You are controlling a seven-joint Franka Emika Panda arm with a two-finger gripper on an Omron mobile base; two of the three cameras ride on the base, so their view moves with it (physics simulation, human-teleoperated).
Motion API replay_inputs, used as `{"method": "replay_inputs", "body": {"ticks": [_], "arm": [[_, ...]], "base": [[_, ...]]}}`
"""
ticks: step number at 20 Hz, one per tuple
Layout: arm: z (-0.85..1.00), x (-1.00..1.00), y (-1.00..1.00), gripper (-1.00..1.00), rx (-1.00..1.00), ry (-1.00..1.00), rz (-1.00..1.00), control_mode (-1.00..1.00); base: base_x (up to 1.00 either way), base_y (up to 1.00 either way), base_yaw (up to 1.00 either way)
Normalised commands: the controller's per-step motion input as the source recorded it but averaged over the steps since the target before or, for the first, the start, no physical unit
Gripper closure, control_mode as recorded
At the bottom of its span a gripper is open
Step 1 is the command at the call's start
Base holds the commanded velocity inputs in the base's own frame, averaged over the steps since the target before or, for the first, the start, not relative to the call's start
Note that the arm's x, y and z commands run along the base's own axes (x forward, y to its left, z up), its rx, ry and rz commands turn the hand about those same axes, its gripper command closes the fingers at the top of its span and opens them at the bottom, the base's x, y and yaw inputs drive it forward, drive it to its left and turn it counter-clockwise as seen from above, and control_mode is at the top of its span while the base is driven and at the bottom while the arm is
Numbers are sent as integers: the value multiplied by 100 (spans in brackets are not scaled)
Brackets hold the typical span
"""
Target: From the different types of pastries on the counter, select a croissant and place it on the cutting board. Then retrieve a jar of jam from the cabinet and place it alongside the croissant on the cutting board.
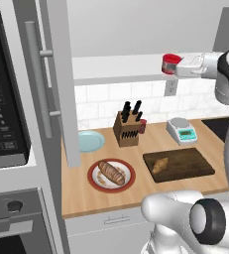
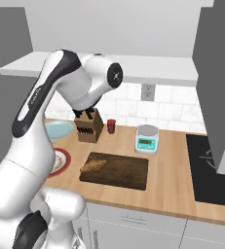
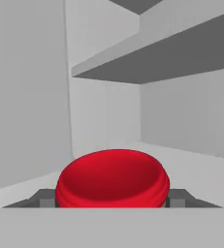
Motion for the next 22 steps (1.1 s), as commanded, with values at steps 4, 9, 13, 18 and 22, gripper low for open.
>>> {"method": "replay_inputs", "body": {"ticks": [4,9,13,18,22], "arm": [[0,-86,-31,100,3,2,-17,-100],[-6,-76,-45,100,2,1,-12,-100],[-36,-67,-61,100,3,0,-8,-100],[-62,-40,-40,100,1,7,-2,-100],[-76,9,7,100,-2,41,-1,-100]], "base": [[0,0,0],[0,0,0],[0,0,0],[0,0,0],[0,0,0]]}}
